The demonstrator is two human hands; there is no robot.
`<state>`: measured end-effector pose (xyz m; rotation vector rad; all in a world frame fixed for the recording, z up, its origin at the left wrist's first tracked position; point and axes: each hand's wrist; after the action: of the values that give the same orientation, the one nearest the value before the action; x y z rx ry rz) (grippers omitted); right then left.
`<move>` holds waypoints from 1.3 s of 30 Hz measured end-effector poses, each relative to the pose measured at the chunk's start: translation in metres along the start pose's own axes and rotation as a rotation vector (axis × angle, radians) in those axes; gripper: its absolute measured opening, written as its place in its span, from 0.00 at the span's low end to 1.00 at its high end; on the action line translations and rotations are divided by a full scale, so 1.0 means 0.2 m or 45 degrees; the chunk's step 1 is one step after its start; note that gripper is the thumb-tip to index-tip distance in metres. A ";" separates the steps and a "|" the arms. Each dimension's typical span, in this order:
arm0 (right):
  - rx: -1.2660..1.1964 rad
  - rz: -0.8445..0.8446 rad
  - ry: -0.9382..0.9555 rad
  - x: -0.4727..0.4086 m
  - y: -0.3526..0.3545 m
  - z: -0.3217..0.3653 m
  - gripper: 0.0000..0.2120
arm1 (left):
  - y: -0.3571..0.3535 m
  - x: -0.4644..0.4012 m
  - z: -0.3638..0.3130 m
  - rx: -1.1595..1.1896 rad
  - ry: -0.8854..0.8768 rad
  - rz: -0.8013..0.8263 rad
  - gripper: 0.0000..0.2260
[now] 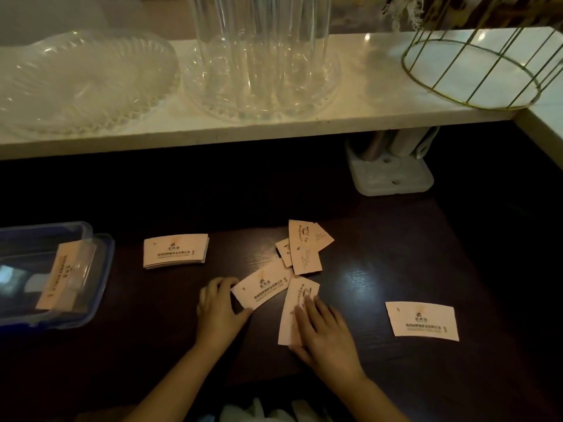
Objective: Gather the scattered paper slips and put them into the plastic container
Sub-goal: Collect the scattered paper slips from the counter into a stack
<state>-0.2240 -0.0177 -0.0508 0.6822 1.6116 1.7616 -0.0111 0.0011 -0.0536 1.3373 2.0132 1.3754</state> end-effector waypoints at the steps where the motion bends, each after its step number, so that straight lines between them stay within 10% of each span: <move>1: 0.019 -0.027 0.045 0.00 -0.02 0.00 0.28 | 0.00 0.01 0.00 0.121 0.024 0.005 0.23; 9: -0.067 -0.153 0.398 0.05 0.08 -0.08 0.28 | 0.12 0.09 -0.01 1.257 0.567 0.113 0.08; 14: -0.885 -0.460 -0.476 -0.06 0.29 -0.03 0.05 | 0.20 0.11 0.03 1.535 0.706 0.071 0.05; 17: -1.592 -0.481 -0.997 -0.11 0.31 0.00 0.12 | 0.24 0.12 0.01 1.584 0.701 0.075 0.05; 23: -2.200 -0.277 -1.154 -0.13 0.31 0.02 0.06 | 0.28 0.16 -0.11 1.695 0.513 0.233 0.08; 33: -1.808 -0.282 -1.032 -0.06 0.21 -0.06 0.05 | 0.19 0.22 -0.36 1.480 0.264 0.403 0.10; 39: -0.470 -0.477 -1.353 0.21 0.11 -0.44 0.33 | 0.13 0.18 -0.35 1.497 0.334 0.477 0.08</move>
<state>-0.3196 -0.0434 -0.0400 0.8493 0.6070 1.0448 -0.0653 -0.0031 0.0079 2.1230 3.0411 0.3539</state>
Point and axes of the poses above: each hand's wrist, its own x-axis away from the middle knuckle, its own y-axis out of the back of the hand, z = x × y, and after that the axes turned 1 degree about -x, right-handed
